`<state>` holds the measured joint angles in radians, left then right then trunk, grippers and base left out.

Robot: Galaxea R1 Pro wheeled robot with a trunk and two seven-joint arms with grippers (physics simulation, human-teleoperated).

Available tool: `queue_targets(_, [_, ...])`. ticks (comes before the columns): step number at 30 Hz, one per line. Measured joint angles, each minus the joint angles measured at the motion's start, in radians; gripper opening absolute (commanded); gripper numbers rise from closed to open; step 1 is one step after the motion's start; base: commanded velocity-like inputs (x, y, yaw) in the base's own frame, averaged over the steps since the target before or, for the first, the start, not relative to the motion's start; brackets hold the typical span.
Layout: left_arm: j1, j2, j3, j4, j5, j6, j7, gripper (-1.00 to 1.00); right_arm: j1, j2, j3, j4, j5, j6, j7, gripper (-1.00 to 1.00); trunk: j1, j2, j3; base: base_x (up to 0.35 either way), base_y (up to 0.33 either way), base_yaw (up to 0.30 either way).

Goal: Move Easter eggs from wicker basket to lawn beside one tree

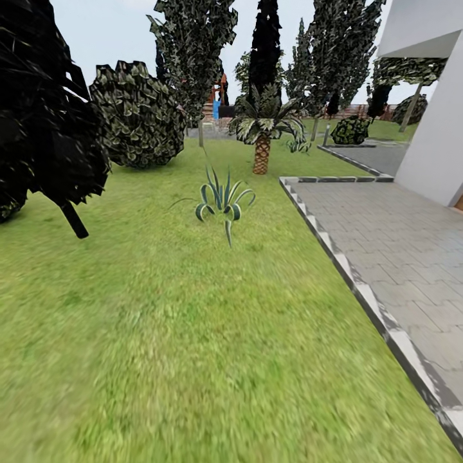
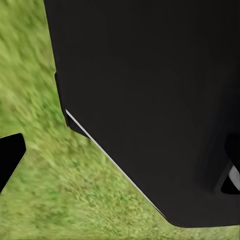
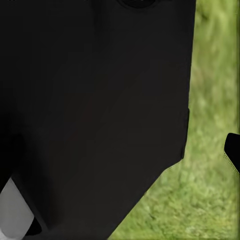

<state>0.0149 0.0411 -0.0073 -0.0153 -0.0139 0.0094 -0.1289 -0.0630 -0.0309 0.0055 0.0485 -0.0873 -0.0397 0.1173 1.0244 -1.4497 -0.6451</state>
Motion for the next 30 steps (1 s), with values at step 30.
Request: queue_targets(30, [0.000, -0.001, -0.001, 0.000, -0.001, 0.000, 0.000, 1.00, 0.000, 0.000, 0.000, 0.000, 0.000, -0.001, -0.001, 1.00, 0.000, 0.000, 0.000, 0.341, 0.000, 0.000])
